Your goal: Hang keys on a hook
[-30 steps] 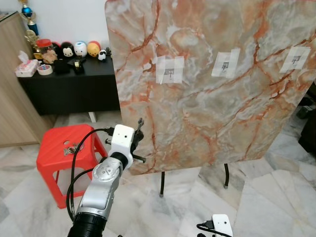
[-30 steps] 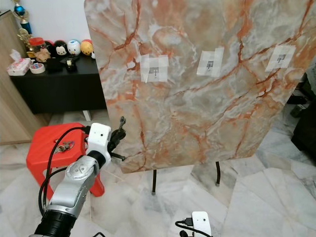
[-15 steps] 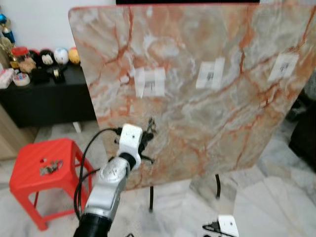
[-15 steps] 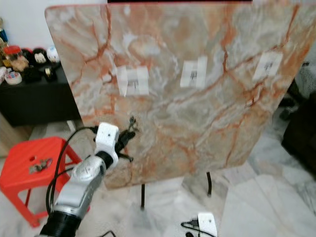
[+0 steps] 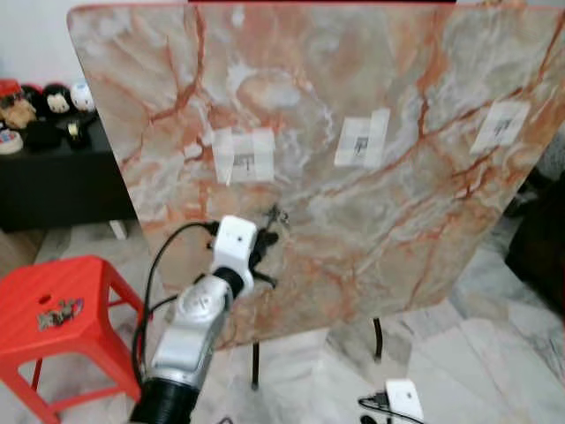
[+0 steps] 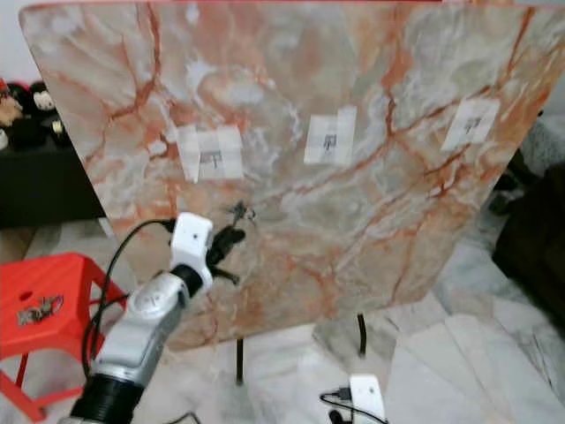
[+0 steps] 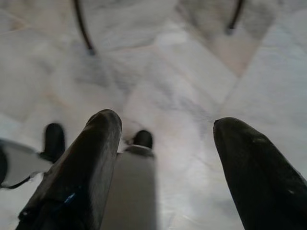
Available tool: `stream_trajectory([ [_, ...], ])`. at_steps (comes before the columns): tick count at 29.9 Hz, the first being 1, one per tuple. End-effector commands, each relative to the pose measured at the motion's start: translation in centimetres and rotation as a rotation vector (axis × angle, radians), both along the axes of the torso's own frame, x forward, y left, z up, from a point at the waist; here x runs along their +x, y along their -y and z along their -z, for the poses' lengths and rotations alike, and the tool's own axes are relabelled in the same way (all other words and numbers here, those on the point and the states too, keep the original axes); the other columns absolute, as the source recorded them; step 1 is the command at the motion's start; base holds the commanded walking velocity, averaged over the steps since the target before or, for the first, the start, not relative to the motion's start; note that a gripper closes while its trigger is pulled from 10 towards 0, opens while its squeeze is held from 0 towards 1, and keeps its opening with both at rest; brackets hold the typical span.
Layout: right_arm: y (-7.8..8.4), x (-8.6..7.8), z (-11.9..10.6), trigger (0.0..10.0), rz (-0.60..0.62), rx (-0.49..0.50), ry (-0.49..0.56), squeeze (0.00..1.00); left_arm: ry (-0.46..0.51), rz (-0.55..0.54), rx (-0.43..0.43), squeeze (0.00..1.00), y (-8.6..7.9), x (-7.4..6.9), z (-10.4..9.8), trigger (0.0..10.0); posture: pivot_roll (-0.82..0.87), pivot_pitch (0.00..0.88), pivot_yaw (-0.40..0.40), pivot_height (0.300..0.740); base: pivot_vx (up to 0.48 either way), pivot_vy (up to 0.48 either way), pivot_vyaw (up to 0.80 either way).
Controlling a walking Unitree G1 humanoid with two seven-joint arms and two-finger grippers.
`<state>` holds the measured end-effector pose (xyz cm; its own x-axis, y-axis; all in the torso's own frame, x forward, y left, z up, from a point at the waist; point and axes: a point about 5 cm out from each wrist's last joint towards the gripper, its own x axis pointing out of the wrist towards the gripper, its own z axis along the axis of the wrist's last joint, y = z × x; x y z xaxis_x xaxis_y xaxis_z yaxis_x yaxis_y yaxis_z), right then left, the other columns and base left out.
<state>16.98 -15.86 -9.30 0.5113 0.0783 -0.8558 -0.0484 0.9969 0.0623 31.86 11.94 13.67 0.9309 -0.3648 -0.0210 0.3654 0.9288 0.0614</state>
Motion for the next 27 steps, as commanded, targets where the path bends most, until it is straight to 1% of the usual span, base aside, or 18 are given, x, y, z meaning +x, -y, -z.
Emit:
stream_trajectory([
  [1, 0.3, 0.0, 0.0, 10.0, 0.006, -0.007, -0.004, 0.0, 0.058, -0.007, -0.011, 0.0, 0.0, 0.7, -1.4, 10.0, 0.01, 0.0, -0.073, 0.74, 0.0, 0.0, 0.0],
  [6, 0.3, 0.0, 0.0, 10.0, 0.005, -0.008, -0.004, 0.0, 0.081, 0.013, 0.016, 0.0, -0.2, 1.6, -2.3, 10.0, 0.01, 0.0, -0.073, 0.74, 0.0, 0.0, 0.0],
  [10, 0.3, 0.1, 0.0, 10.0, 0.01, -0.01, -0.004, 0.0, 0.103, 0.039, 0.069, 0.0, -0.4, 2.3, -2.8, 10.0, 0.01, 0.0, -0.071, 0.74, 0.0, 0.0, 0.0],
  [13, 0.3, 0.1, 0.0, 10.0, 0.011, -0.012, -0.005, 0.0, 0.107, 0.048, 0.088, 0.0, -0.4, 2.9, -3.2, 10.0, 0.01, 0.0, -0.066, 0.74, 0.0, 0.0, 0.0],
  [16, 0.3, 0.0, 0.0, 10.0, 0.011, -0.014, -0.006, 0.0, 0.104, 0.052, 0.092, 0.0, -0.3, 3.1, -3.2, 10.0, 0.01, 0.0, -0.066, 0.74, 0.0, 0.0, 0.0],
  [18, 0.3, 0.0, 0.0, 10.0, 0.009, -0.016, -0.007, 0.0, 0.099, 0.062, 0.092, 0.0, 0.1, 3.3, -3.1, 10.0, 0.01, 0.0, -0.067, 0.74, 0.0, 0.0, 0.0],
  [19, 0.3, 0.1, 0.0, 10.0, 0.006, -0.019, -0.007, 0.0, 0.098, 0.071, 0.09, 0.0, 0.6, 3.4, -3.1, 10.0, 0.01, 0.0, -0.067, 0.74, 0.0, 0.0, 0.0],
  [22, 0.3, 0.1, 0.0, 10.0, 0.004, -0.02, -0.007, 0.0, 0.098, 0.072, 0.087, 0.0, 1.0, 3.6, -3.0, 10.0, 0.0, 0.0, -0.063, 0.74, 0.0, 0.0, 0.0],
  [27, 0.2, 0.1, 0.0, 10.0, 0.005, -0.02, -0.005, 0.0, 0.103, 0.038, 0.07, 0.0, 1.0, 3.8, -2.9, 10.0, 0.0, 0.0, -0.063, 0.74, 0.0, 0.0, 0.0],
])
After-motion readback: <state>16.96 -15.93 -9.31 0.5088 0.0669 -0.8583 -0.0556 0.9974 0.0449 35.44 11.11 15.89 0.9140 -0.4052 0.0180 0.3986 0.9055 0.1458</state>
